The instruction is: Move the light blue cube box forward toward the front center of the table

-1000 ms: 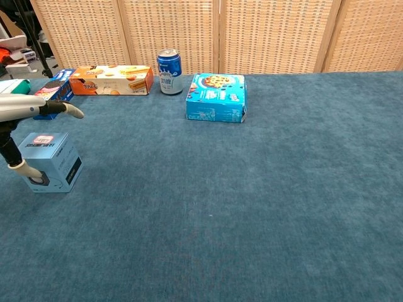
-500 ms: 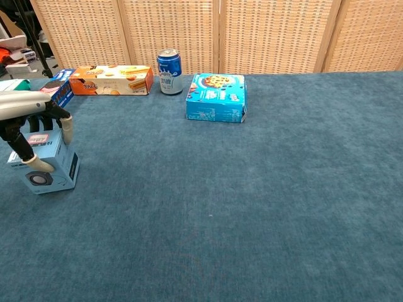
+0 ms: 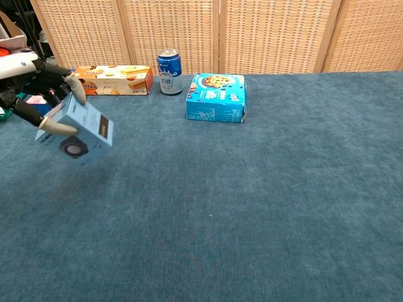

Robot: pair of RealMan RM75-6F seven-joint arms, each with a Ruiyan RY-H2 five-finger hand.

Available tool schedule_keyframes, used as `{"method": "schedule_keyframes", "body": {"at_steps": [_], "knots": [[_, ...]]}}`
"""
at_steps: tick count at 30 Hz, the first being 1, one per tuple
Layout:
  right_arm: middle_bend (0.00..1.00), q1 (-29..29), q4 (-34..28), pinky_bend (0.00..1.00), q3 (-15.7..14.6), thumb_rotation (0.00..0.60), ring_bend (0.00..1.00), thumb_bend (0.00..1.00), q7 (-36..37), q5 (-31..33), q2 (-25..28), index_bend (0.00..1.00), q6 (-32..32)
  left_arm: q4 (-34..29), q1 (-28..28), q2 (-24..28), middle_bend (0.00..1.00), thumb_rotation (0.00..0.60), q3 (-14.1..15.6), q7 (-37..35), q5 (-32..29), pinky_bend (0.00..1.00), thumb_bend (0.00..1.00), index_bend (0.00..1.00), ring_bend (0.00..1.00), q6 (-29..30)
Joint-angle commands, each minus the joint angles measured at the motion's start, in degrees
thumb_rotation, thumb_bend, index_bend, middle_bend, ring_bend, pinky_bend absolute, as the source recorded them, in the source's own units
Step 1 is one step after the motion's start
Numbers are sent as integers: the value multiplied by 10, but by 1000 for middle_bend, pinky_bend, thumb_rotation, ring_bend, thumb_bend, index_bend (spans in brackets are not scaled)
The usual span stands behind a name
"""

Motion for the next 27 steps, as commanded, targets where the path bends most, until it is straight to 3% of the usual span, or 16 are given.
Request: {"method": "schedule_keyframes", "body": {"at_steps": [1,4,8,15,18,20,22,24,27], "knots": [[0,1,0,0,-1,600,0,0,-2,-3,0,0,0,144,23,-88,651,600,17,-276,128,533,157,559,538,49],[0,0,0,0,0,600,0,0,-3,0,-1,0,0,237,19,-141,650,600,33,-349,152,533,156,559,538,54],[0,0,1,0,1,600,0,0,-1,4,-1,0,-2,306,18,-181,650,600,45,-393,168,533,136,559,535,62],[0,0,0,0,3,600,0,0,-4,8,-2,0,-1,339,19,-197,594,600,55,-354,168,533,104,558,520,56],[0,0,0,0,3,600,0,0,-3,8,-2,0,-1,329,20,-186,417,600,62,-335,169,461,97,512,354,48],[0,0,-1,0,4,600,0,0,-4,8,-2,0,0,321,21,-175,199,600,67,-306,170,272,89,413,140,44],[0,-1,-1,0,4,600,0,0,-5,8,-2,0,1,303,25,-160,70,600,71,-256,169,162,81,346,31,43],[0,-1,-2,0,3,600,0,0,-4,7,-2,0,2,282,29,-147,12,600,70,-219,164,98,74,295,1,44],[0,-2,-3,0,4,600,0,0,-4,7,-1,0,4,243,40,-120,0,600,72,-164,152,27,61,217,0,42]]}}
